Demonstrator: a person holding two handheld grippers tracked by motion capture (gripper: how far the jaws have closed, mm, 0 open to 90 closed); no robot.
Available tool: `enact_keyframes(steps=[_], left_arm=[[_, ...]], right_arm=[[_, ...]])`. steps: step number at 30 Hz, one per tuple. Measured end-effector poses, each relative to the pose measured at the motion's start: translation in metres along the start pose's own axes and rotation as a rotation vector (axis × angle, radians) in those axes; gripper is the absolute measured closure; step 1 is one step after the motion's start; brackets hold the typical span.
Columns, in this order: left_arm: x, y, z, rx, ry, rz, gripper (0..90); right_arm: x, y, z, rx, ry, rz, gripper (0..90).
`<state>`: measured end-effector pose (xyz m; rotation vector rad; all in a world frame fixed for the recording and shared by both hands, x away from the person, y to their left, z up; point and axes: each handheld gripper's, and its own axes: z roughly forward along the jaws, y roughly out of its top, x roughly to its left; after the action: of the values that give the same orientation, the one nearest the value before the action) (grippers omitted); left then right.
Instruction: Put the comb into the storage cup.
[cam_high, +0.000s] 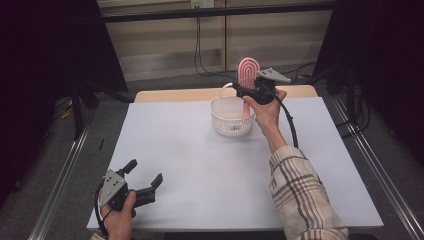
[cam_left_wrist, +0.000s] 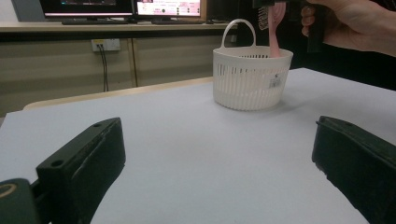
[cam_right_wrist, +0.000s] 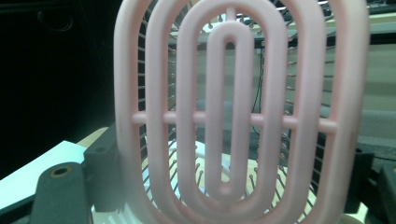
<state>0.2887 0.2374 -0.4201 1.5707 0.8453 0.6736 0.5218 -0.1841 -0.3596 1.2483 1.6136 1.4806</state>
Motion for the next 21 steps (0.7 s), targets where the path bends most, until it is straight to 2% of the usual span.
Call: enact_keyframes(steps=[5,11,21], left_arm=[[0.000,0.000,0.000,0.004,0.001,0.007,2.8],[0.000,0.000,0.000,0.005,0.000,0.007,2.8],[0.000,0.000,0.001,0.006,-0.002,0.006,2.8]], right_arm=[[-0.001,-0.004,0.002,0.007,0.000,0.011,20.1],[-0.005,-0.008,0.002,0.011,0.001,0.046,20.1],[-0.007,-0.020,0.003,0.042,0.007,0.058,20.1]])
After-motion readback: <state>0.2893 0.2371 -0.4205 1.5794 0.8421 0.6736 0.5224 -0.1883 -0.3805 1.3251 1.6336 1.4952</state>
